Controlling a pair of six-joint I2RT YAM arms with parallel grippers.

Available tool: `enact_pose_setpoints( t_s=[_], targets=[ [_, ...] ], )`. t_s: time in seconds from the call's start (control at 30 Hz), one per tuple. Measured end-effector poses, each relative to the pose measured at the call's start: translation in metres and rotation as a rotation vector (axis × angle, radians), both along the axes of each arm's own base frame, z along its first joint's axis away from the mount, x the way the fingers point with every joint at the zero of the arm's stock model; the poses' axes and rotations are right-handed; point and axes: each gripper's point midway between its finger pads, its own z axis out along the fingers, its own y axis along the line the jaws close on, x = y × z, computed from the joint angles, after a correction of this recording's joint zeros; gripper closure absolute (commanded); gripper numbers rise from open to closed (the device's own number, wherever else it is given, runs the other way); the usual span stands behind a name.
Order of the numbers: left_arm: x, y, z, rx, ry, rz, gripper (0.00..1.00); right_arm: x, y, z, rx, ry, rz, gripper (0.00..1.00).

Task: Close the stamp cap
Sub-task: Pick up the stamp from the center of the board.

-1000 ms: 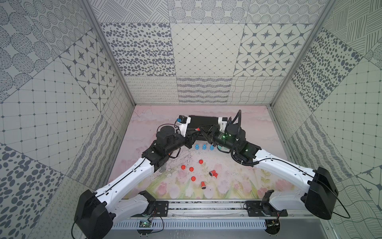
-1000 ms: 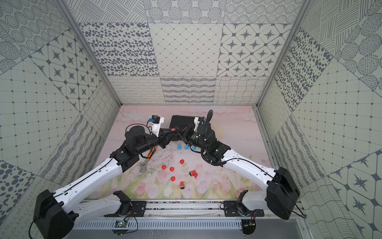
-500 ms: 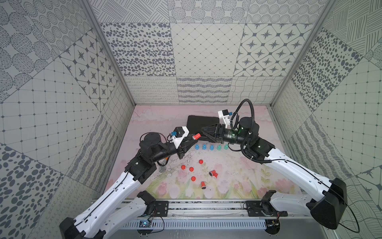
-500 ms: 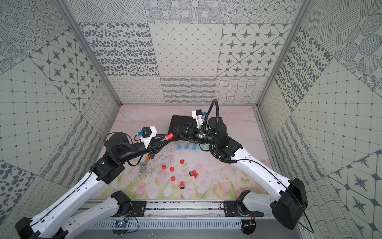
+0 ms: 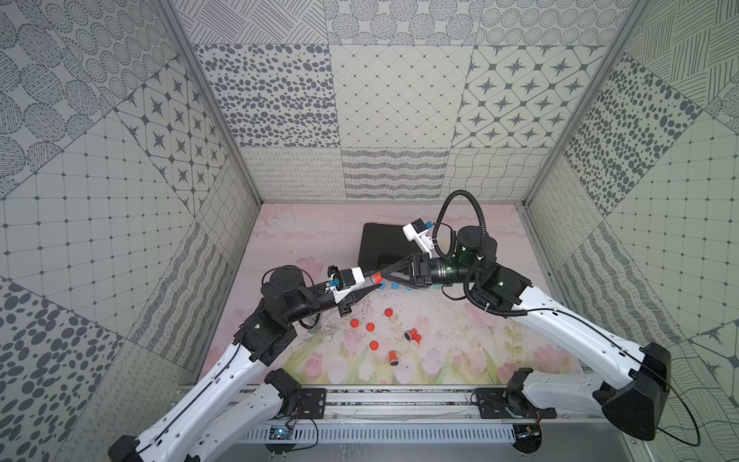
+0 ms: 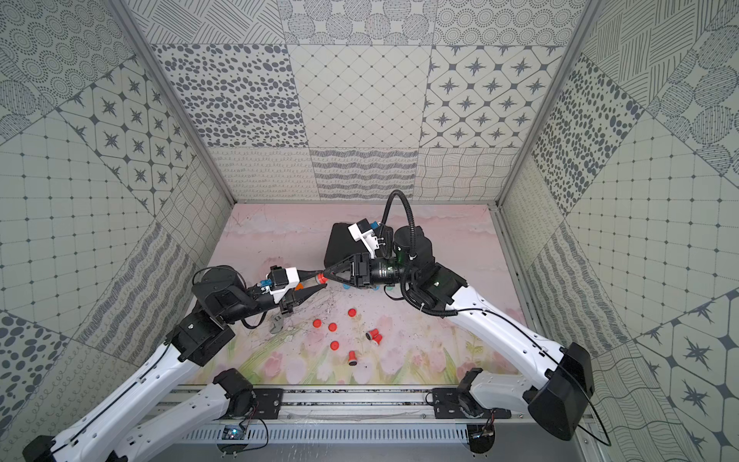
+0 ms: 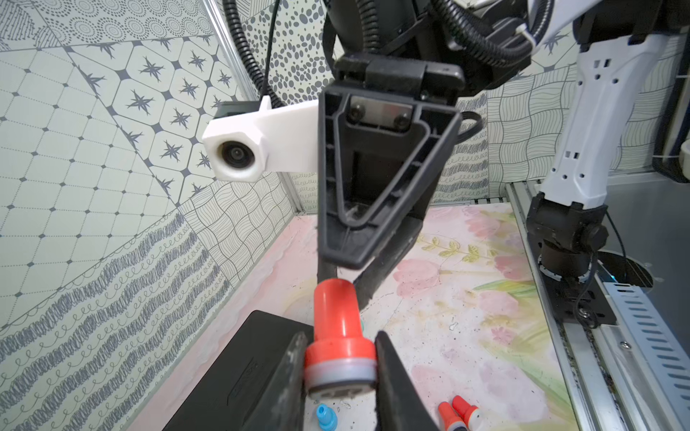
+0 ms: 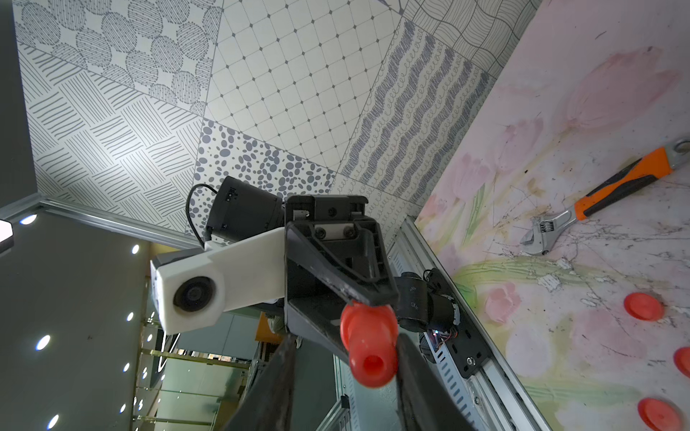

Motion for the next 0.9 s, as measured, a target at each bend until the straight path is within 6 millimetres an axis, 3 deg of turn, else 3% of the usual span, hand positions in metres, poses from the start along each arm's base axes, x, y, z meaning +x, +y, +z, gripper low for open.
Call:
enact_pose_setpoints(
  t_s=[0.57, 0.67, 0.77, 0.83, 0.9],
  targets=[
    [-0.004, -0.002, 0.000, 0.000, -0.025, -0.029, 1.00, -0.002, 0.006, -0.010, -0.025, 0.020, 0.021, 0.89],
    [-0.004, -0.002, 0.000, 0.000, -0.025, -0.028, 0.88, -0.002, 0.006, -0.011, -0.026, 0.020, 0.019, 0.92],
    [-0.004, -0.001, 0.000, 0.000, -0.024, -0.024, 0.65, -0.001, 0.006, -0.011, -0.029, 0.015, 0.015, 0.92],
    [-0.004, -0.001, 0.000, 0.002, -0.029, -0.022, 0.44, 0.000, 0.006, -0.012, -0.034, 0.009, 0.009, 0.93],
    [-0.004, 0.000, 0.001, 0.000, -0.036, -0.017, 0.34, 0.000, 0.006, -0.015, -0.047, 0.005, -0.001, 0.93]
  ],
)
